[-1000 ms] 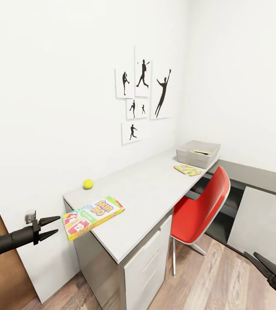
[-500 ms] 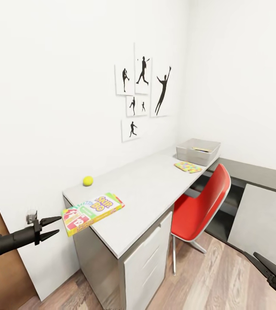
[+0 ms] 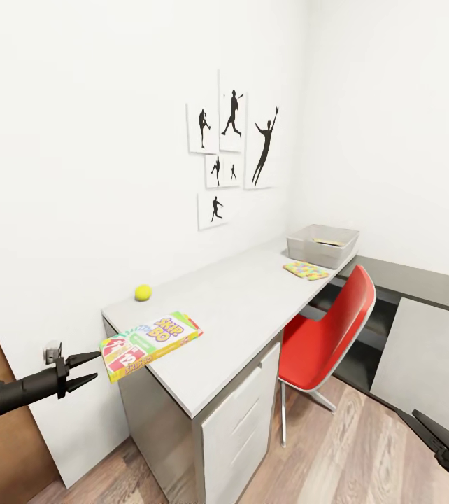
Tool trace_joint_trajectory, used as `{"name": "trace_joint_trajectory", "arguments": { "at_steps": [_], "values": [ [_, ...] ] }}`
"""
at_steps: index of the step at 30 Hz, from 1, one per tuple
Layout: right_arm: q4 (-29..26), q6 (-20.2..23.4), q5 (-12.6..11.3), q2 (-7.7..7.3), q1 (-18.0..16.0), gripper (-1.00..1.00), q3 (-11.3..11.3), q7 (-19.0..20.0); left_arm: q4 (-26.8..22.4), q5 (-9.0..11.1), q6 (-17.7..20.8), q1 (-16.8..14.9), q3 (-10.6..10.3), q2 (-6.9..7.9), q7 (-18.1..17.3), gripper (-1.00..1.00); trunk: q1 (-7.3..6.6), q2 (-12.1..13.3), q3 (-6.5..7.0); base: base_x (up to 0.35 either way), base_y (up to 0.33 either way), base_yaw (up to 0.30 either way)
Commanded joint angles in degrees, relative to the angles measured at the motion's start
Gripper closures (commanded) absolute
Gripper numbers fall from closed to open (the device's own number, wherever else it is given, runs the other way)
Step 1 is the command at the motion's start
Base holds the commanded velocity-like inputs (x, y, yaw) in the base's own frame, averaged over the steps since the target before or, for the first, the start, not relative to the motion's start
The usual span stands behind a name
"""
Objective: Put all the toys in the child's room - the three board games (two on the bed and one on the table), the two jigsaw puzzles on the table, and the tennis ball on the table - inside the toy box on the table in the child's room.
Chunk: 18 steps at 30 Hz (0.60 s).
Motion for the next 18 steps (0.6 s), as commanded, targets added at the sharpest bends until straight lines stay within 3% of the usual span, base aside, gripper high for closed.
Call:
{"name": "trace_joint_trajectory", "arguments": {
  "at_steps": [1, 12, 18],
  "values": [
    [0.0, 0.4, -0.3, -0.02, 0.0, -1.0, 0.0, -0.1, 0.0, 0.0, 0.3, 0.0, 0.0, 0.0, -0.1, -1.0, 0.0, 0.0, -0.05, 0.0, 0.0, 0.0],
    [0.0, 0.4, -0.3, 0.05, 0.0, -1.0, 0.0, -0.1, 0.0, -0.1, 0.2, 0.0, -0.1, -0.01, -0.1, -1.0, 0.0, 0.0, -0.05, 0.0, -0.01, 0.0],
    [0.0, 0.4, -0.3, 0.06, 0.0, -1.0, 0.0, -0.1, 0.0, -0.1, 0.2, 0.0, -0.1, -0.02, -0.1, -1.0, 0.0, 0.0, -0.05, 0.0, -0.172, 0.0]
  ]
}}
